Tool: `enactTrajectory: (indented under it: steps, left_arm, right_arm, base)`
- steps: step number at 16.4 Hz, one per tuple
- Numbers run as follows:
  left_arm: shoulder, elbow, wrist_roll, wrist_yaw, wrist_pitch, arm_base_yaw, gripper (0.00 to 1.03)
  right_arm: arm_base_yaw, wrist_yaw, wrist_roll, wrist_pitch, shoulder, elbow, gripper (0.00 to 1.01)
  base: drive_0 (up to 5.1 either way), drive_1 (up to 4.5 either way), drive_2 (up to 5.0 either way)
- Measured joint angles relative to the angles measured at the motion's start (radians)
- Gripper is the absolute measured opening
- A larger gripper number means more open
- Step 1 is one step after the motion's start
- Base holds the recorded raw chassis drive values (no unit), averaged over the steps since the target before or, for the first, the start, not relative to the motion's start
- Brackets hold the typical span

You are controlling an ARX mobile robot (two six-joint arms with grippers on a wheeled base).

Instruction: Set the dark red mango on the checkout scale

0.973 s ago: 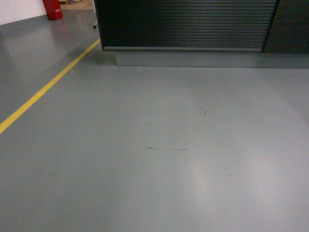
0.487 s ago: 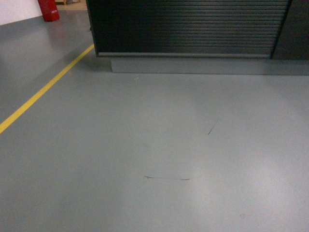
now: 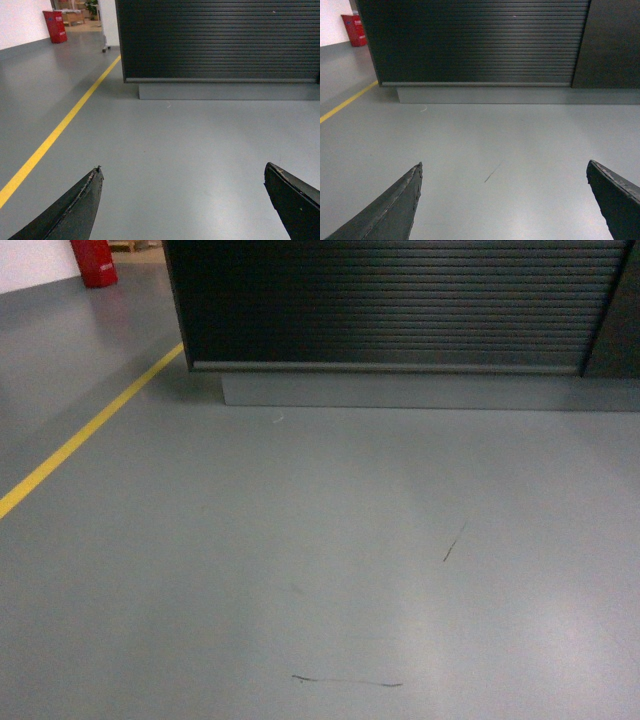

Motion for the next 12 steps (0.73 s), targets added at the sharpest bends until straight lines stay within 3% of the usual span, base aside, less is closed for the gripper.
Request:
enactTrajectory:
  steps: [12]
  left_arm:
    - [0.0, 0.0, 0.0, 0.001, 0.005, 0.0, 0.98]
  right_arm:
    - [0.0, 0.0, 0.0, 0.0, 0.0, 0.0, 0.98]
  base:
    - [0.0, 4.37, -4.3]
